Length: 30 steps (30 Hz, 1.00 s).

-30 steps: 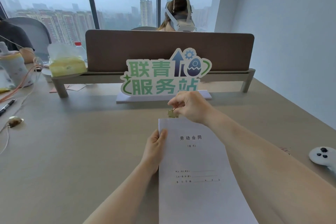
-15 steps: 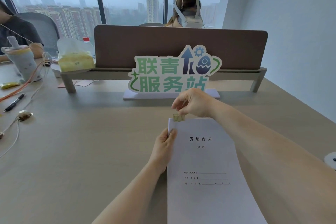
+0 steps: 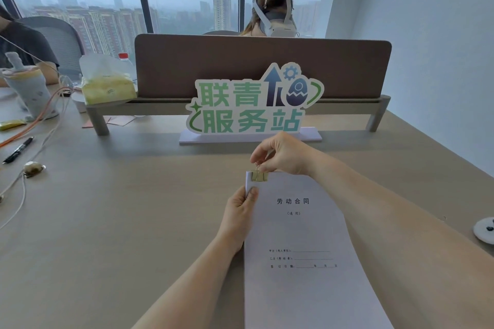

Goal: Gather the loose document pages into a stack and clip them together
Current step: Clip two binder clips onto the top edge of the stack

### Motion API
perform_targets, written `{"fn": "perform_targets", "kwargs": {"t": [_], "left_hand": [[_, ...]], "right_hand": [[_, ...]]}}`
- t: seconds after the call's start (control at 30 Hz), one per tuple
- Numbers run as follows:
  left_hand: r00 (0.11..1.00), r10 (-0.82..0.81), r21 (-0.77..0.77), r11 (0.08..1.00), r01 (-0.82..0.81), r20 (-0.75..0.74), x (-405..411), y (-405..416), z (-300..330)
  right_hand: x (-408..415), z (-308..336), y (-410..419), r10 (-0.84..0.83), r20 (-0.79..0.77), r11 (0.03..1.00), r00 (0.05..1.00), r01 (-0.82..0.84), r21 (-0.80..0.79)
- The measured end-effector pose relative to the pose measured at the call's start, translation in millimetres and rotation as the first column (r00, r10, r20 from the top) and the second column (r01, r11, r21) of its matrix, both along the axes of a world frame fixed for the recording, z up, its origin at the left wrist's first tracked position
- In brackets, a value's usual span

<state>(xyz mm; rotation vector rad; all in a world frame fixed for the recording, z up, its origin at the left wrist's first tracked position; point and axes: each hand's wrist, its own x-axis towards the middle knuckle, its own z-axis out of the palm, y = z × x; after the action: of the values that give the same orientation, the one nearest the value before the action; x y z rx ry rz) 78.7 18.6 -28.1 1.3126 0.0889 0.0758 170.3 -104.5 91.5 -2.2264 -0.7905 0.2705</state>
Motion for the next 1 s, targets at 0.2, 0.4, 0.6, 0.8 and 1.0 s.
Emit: {"fn": "perform_targets", "kwargs": {"t": [0.2, 0.4, 0.6, 0.8, 1.0], "left_hand": [[1.0, -0.006, 0.002, 1.0, 0.006, 0.002, 0, 0, 0], [1.0, -0.004, 0.001, 1.0, 0.004, -0.014, 1, -1, 0], [0.998, 0.038, 0.059, 0.998, -0.035, -0.052, 2, -1, -1], [0.998, 0.056, 0.07, 0.996, -0.053, -0.041, 0, 0, -1], [0.998, 0.063, 0.11, 0.992, -0.06, -0.021, -2, -1, 1]], "right_hand": [[1, -4, -3, -0.011, 0.018, 0.998, 1.0, 0.012, -0.057], [-11, 0, -15, -0.061, 0.001, 0.994, 0.998, 0.061, -0.087], [-23, -17, -66, -0.487, 0.208, 0.871, 0.848, 0.458, 0.176], [-43, -49, -134, -0.709, 0.178, 0.702, 0.683, 0.707, 0.088], [-68, -71, -194, -0.838, 0.089, 0.543, 0.538, 0.838, 0.044]]}}
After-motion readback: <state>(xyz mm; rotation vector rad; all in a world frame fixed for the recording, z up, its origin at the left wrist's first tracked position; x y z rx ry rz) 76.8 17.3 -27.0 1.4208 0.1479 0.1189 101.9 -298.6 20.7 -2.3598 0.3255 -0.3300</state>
